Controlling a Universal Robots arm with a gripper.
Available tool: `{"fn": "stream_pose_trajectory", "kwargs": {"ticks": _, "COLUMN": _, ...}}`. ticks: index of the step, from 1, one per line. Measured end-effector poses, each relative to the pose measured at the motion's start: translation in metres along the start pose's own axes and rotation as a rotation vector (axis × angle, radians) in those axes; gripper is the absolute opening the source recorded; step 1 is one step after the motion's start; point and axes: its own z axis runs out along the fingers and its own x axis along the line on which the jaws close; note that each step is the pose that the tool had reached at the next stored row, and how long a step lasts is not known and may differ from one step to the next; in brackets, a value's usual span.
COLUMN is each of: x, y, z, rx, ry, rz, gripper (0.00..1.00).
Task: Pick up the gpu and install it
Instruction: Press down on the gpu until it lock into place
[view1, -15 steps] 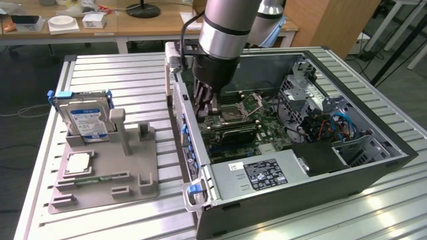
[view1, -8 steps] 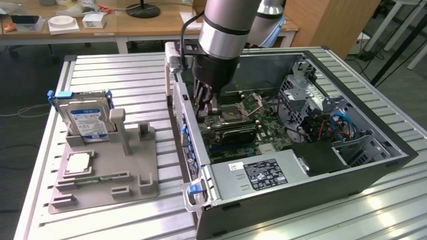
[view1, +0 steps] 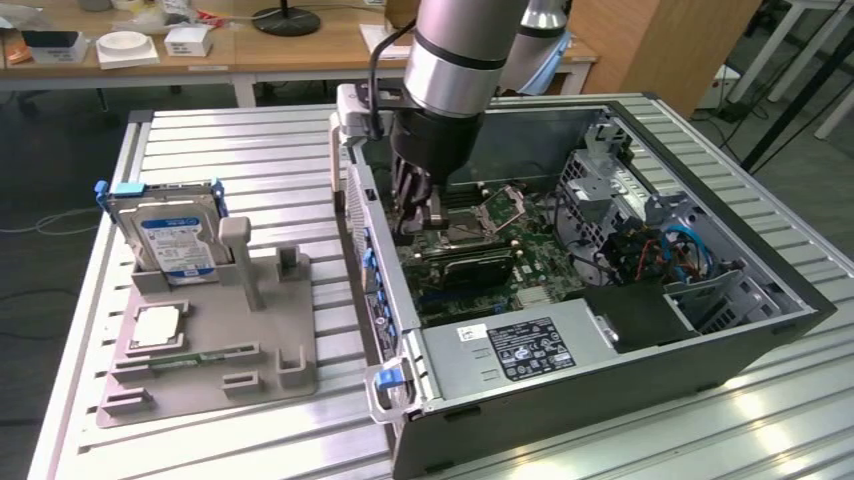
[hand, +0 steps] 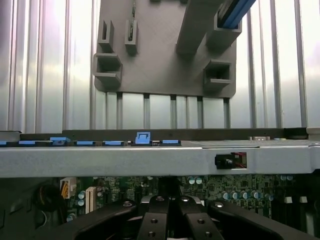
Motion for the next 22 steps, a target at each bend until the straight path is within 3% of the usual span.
{"fn": "stream_pose_trajectory", "kwargs": {"ticks": 3, "x": 0.0001, "y": -0.0001, "z": -0.0001, "rx": -0.0009, "ry": 0.0056, "rz": -0.011, "gripper": 0.11}}
{"fn": "stream_pose_trajectory", "kwargs": {"ticks": 11, "x": -0.0055, "y": 0.0005, "z": 0.0009, "rx": -0.0007, "ry": 0.0061, "rz": -0.013, "gripper": 0.11}}
{"fn": "stream_pose_trajectory", "kwargs": {"ticks": 15, "x": -0.0055, "y": 0.0024, "z": 0.001, "rx": -0.0009, "ry": 0.0171, "rz": -0.013, "gripper": 0.11}}
{"fn": "stream_pose_trajectory", "kwargs": {"ticks": 22, "x": -0.0056, "y": 0.0037, "z": 0.0013, "rx": -0.0006, "ry": 0.0201, "rz": -0.012, "gripper": 0.11}}
